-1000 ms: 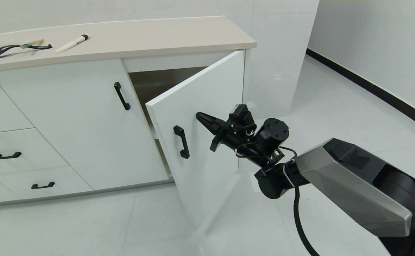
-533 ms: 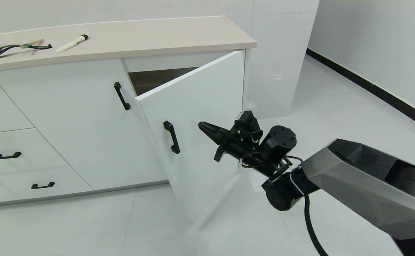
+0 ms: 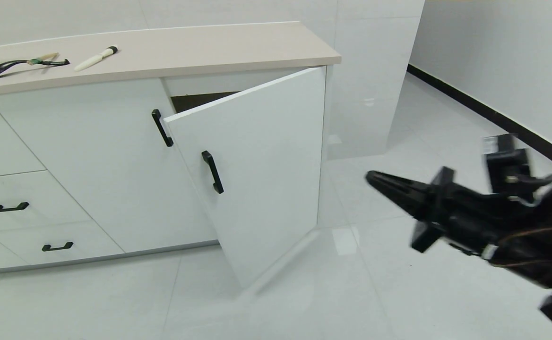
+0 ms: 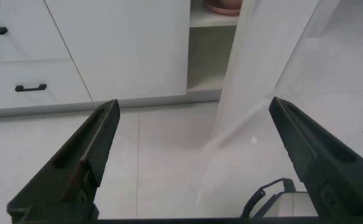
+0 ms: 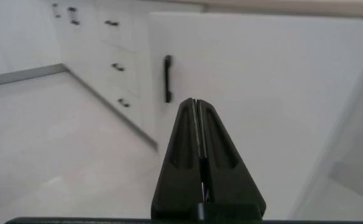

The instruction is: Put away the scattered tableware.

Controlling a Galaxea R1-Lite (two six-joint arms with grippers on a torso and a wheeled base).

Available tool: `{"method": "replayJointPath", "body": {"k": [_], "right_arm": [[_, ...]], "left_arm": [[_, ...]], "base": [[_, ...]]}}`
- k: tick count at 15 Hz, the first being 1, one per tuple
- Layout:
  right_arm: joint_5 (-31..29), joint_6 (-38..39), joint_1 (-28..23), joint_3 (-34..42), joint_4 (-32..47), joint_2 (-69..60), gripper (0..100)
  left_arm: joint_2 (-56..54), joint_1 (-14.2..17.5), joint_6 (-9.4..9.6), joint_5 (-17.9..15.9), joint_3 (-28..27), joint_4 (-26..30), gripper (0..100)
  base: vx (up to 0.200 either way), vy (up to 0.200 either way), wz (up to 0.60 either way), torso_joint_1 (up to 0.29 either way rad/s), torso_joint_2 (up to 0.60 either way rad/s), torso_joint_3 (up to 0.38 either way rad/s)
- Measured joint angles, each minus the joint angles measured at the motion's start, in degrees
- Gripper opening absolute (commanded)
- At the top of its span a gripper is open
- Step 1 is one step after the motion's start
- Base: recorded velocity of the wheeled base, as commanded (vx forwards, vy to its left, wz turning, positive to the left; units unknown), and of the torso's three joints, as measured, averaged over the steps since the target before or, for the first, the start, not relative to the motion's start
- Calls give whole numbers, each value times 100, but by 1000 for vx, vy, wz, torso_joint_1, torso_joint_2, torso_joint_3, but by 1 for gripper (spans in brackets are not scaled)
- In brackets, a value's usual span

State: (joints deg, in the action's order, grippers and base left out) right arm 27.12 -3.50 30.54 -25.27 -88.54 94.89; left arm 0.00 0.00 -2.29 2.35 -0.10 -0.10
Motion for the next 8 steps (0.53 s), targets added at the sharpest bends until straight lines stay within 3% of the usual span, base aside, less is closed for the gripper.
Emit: {"method": "replayJointPath", "body": {"k": [2, 4, 6, 8], "right_arm": [[185, -60, -797, 1039, 104, -1573, 0], [344, -101, -1503, 1685, 714, -3170, 0], [413, -126, -1952, 2039, 1990, -4719, 0], [460, -140, -2319, 2232, 3892, -6378, 0]], "left_arm": [[0, 0, 2, 0, 0, 0, 100], [0, 0, 6, 0, 0, -4, 100], [0, 2, 2, -1, 0, -12, 100], [0, -7, 24, -1, 0, 0, 100]], "base": [[0, 200, 0, 5, 2, 2], [0, 200, 0, -2, 0, 7], [0, 200, 0, 2, 2, 5], [0, 0, 0, 0, 0, 0]]}}
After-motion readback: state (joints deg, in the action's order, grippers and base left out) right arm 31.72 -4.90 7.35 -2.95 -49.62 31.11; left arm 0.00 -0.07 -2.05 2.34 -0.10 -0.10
